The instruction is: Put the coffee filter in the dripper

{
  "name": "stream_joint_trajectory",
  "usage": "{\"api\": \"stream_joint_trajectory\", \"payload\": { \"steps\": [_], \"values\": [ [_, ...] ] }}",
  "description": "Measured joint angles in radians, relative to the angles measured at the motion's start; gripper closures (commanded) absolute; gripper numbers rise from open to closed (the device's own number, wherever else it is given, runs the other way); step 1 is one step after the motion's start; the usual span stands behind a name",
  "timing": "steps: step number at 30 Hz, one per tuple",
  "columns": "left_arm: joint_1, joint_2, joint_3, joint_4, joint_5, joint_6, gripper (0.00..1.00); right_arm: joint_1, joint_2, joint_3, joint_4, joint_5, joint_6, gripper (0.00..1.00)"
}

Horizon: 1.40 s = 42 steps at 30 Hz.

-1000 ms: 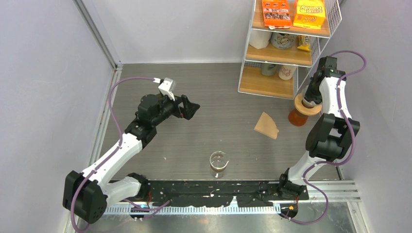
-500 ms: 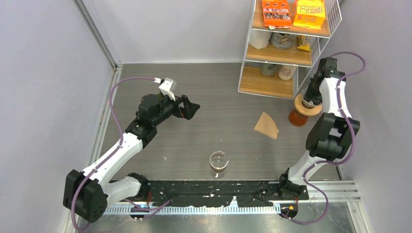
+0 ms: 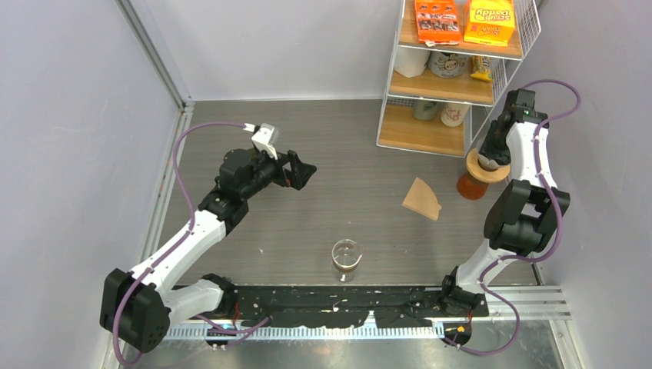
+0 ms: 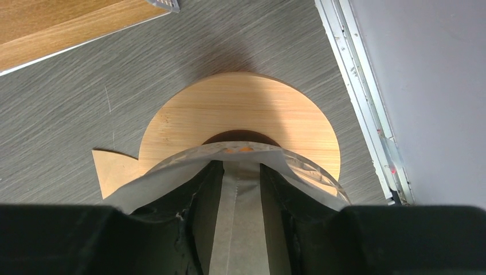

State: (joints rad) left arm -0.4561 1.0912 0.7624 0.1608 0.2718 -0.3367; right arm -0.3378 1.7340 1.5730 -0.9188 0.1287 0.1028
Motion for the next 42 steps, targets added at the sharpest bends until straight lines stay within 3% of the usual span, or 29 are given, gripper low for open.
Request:
{"api": "stream_joint_trajectory", "payload": {
  "steps": [5, 10, 17, 42],
  "values": [
    [0.000, 0.000, 0.000, 0.000, 0.000, 0.000, 0.00, 0.000, 0.000, 0.002, 0.003, 0.001, 0.000, 0.57],
    [0.000, 0.000, 0.000, -0.001, -0.002, 0.001, 0.00, 0.000, 0.000, 0.002, 0.005, 0.004, 0.001, 0.70],
    [0.000, 0.000, 0.000, -0.001, -0.004, 0.003, 0.00, 0.000, 0.001, 0.002, 0.005, 0.009, -0.005, 0.72],
    [0.000, 0.000, 0.000, -0.003, 0.001, 0.002, 0.00, 0.000, -0.019, 0.002, 0.014, 0.007, -0.017, 0.67]
  ]
}}
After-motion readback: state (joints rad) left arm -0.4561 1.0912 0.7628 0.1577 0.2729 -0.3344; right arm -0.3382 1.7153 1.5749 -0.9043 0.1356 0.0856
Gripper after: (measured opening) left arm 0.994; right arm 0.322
